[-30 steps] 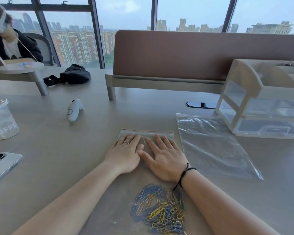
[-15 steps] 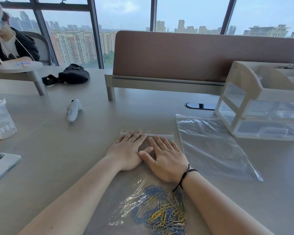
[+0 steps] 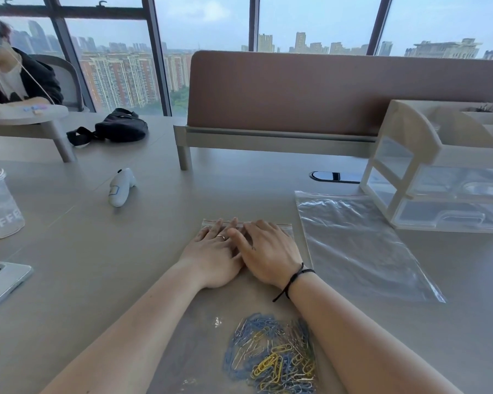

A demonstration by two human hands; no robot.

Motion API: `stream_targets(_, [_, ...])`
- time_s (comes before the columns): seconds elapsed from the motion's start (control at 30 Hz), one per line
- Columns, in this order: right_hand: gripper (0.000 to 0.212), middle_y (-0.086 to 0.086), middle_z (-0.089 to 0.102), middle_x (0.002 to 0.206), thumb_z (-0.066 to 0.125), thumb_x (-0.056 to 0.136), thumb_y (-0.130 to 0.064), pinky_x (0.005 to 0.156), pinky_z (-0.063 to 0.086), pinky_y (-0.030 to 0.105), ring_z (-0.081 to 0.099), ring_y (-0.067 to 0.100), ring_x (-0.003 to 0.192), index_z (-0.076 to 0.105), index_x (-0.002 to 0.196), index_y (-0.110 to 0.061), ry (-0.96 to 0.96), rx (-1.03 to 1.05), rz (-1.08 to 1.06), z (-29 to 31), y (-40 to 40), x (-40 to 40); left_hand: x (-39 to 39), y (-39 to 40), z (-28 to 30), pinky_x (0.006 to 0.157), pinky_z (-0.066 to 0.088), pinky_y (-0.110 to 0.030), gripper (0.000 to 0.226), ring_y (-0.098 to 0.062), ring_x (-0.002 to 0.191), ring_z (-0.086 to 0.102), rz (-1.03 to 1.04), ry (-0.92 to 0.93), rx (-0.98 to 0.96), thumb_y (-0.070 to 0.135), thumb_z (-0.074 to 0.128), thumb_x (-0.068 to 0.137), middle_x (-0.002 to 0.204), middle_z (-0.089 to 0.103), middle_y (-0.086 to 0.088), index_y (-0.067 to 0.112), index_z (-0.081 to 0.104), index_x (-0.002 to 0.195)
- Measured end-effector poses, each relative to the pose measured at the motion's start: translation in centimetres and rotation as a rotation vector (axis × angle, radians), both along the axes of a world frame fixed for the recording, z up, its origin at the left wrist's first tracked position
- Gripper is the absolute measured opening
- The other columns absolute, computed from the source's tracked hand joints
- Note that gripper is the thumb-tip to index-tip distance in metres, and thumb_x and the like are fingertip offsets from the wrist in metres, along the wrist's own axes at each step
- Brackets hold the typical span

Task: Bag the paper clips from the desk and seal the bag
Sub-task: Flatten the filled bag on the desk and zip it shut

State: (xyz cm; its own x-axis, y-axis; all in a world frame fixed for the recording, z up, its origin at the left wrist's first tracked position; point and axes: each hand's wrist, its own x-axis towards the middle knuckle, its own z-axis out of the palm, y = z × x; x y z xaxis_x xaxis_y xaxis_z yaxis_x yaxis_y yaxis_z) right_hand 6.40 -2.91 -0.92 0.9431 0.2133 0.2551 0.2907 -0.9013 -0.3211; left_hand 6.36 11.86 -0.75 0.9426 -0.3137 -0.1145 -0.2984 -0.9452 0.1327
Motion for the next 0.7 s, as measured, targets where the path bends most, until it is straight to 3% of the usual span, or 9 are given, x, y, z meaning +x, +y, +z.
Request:
stream_targets(0.17, [0.075, -0.003, 0.054, 0.131, 0.015, 0.089, -0.074, 0.105, 0.035, 0.033, 0.046, 0.02, 0.125, 0.055, 0.13, -0.025, 0.013, -0.019, 0.033, -0.8, -0.1, 0.1, 0.3, 0.1, -0.1, 0.122, -0.005, -0.036, 0.066, -0.01, 0.152, -0.012, 0.015, 0.015, -0.039, 0.056, 0.023, 0.099, 0.165, -0.01, 0.016, 0.038, -0.003, 0.157])
stream_targets(0.43, [0.074, -0.003, 0.053, 0.121, 0.011, 0.09, -0.074, 0.103, 0.037, 0.034, 0.047, 0.021, 0.119, 0.061, 0.116, -0.027, 0.017, -0.005, 0.021, -1.0, -0.1, 0.1, 1.3, 0.4, -0.3, 0.122, 0.011, -0.031, 0.043, -0.008, 0.149, 0.02, 0.07, -0.205, -0.248, 0.037, 0.029, 0.107, 0.16, 0.031, 0.013, 0.037, 0.039, 0.148])
stream_targets(0.7, [0.072, -0.002, 0.053, 0.121, 0.013, 0.09, -0.075, 0.105, 0.036, 0.036, 0.047, 0.022, 0.119, 0.06, 0.108, -0.023, 0.009, -0.034, 0.015, -1.2, 0.0, 0.2, 1.4, 0.1, -0.4, 0.123, 0.006, -0.029, 0.051, -0.007, 0.152, 0.008, 0.015, -0.093, -0.181, 0.044, 0.026, 0.106, 0.164, 0.017, 0.013, 0.033, 0.023, 0.156])
